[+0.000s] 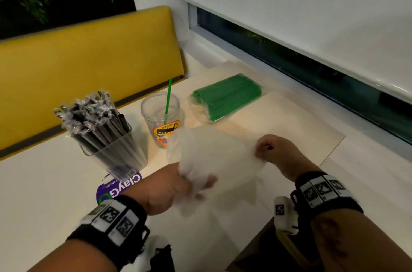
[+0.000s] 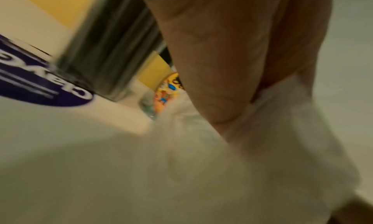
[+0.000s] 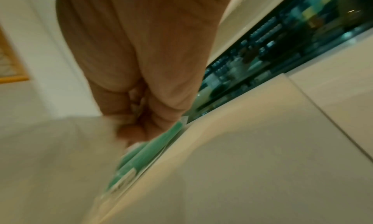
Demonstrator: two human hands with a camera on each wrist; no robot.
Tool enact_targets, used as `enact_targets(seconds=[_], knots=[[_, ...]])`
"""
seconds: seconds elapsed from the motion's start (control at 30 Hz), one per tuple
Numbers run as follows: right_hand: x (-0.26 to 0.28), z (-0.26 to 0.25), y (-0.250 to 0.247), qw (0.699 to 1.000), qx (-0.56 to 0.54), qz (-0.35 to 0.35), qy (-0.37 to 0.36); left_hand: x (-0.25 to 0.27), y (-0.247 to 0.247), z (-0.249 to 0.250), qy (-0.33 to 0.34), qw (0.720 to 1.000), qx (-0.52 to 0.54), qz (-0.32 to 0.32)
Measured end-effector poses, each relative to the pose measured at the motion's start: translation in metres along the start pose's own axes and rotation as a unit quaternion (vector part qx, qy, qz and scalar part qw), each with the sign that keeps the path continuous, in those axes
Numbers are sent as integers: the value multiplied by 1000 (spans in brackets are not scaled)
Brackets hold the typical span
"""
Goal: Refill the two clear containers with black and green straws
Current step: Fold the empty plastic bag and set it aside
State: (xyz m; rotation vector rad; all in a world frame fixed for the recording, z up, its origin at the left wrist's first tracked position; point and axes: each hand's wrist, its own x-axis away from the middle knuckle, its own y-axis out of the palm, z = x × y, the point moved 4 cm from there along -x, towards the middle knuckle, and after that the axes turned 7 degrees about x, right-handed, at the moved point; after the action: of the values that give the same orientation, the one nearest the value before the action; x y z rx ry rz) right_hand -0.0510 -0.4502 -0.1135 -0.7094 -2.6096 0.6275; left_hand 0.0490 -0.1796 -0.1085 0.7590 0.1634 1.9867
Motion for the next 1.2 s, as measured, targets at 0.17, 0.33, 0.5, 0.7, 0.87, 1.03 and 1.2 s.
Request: enact_targets(seconds=[0.17, 0.33, 0.5, 0.7, 0.87, 1.03, 1.2], knots=[[-1, 15, -4, 967, 249, 37, -27, 25, -40, -26, -135, 968, -206, -56], [6, 0, -10, 986, 117, -111, 37, 25, -72, 2, -91, 988, -100, 78], [-14, -33, -7, 995, -33, -26, 93, -14, -58, 34, -11, 984, -8, 180], [-15, -44, 96, 924, 242, -297, -14, -37, 3, 11, 33, 993, -116, 20], [-3, -52, 113, 958, 9, -287, -15, -42, 3, -5, 36, 991, 96, 82], [-28, -32, 107, 992, 34, -113, 39, -43, -8, -4, 55, 980, 86, 171], [-44, 4, 46, 975, -105, 155, 120, -26, -53, -16, 33, 941, 44, 334]])
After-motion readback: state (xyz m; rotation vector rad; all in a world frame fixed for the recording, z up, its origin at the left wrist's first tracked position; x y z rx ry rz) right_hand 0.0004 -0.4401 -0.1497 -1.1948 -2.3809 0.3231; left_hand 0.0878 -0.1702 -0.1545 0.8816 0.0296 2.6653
